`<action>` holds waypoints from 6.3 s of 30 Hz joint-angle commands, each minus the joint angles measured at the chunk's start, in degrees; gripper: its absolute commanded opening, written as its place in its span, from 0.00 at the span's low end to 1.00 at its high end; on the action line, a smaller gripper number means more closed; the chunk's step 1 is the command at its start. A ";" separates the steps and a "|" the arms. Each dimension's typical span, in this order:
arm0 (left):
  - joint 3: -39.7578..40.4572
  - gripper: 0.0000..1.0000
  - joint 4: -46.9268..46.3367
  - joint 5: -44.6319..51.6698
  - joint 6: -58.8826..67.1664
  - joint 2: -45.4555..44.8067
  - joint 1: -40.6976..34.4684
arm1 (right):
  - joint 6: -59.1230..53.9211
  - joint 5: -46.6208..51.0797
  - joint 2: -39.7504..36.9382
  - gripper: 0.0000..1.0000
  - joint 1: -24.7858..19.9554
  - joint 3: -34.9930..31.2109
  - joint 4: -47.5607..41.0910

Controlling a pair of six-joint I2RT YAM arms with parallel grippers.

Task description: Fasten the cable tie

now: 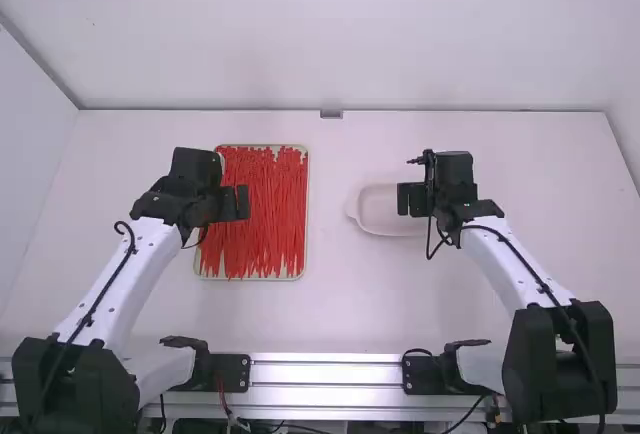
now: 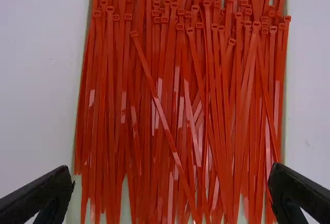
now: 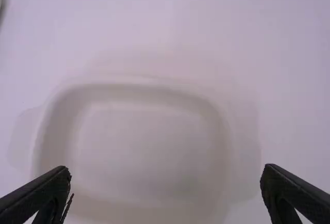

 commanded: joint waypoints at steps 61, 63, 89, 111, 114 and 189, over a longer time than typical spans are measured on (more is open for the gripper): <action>-0.63 0.99 7.56 4.07 1.29 1.16 -0.15 | 0.07 -1.62 1.07 0.98 0.74 2.51 3.67; -0.90 0.99 7.72 1.70 0.44 1.57 -0.17 | 0.09 -0.90 1.70 0.98 1.44 2.51 4.31; 16.55 0.99 2.80 -0.24 2.45 25.07 4.31 | 0.31 4.07 2.10 0.98 4.02 2.51 4.26; 20.09 0.97 16.17 4.83 7.34 32.44 4.66 | 0.31 4.04 2.08 0.98 4.02 2.51 1.46; 20.11 0.98 18.05 6.49 7.98 33.55 4.66 | 0.33 4.07 2.08 0.98 4.02 2.51 1.44; 18.62 0.44 30.69 7.32 3.23 48.00 4.33 | 0.28 4.09 2.08 0.98 3.98 2.51 1.05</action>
